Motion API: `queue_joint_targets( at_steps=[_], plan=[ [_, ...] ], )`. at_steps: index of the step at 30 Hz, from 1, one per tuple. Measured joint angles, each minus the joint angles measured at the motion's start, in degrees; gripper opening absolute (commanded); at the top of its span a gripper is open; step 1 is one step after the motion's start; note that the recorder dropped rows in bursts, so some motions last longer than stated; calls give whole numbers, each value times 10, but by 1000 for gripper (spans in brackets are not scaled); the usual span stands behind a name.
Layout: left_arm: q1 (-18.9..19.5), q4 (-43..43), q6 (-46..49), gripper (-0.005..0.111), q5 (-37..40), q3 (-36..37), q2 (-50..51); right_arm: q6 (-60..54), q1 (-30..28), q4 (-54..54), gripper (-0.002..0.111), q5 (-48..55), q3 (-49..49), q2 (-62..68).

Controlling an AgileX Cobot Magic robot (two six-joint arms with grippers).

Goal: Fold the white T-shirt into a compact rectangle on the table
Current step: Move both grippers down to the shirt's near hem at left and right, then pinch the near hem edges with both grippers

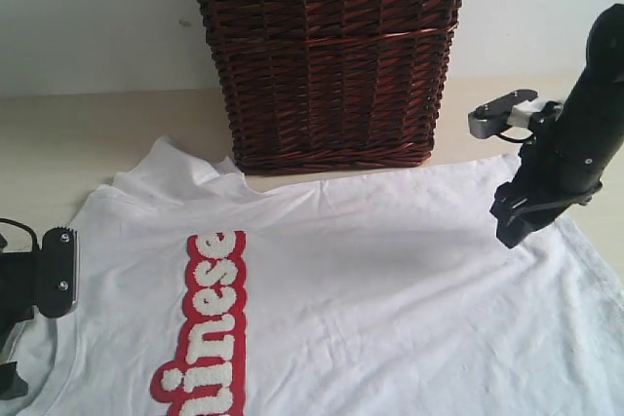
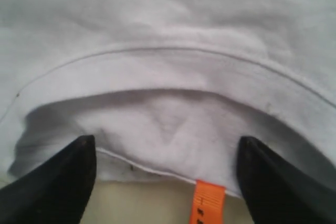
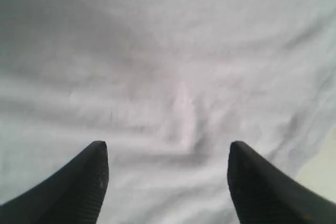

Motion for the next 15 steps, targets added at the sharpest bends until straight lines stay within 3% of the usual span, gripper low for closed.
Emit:
queue_joint_targets(
  at_steps=[6, 9, 15],
  plan=[
    [0, 64, -15, 73, 29, -3, -7, -193, 39, -31, 64, 101, 3, -71],
    [0, 68, -16, 73, 29, -3, -8, -232, 42, -56, 64, 130, 25, -86],
    [0, 69, -18, 73, 30, -3, -8, -241, 42, -173, 82, 106, 120, -88]
  ],
)
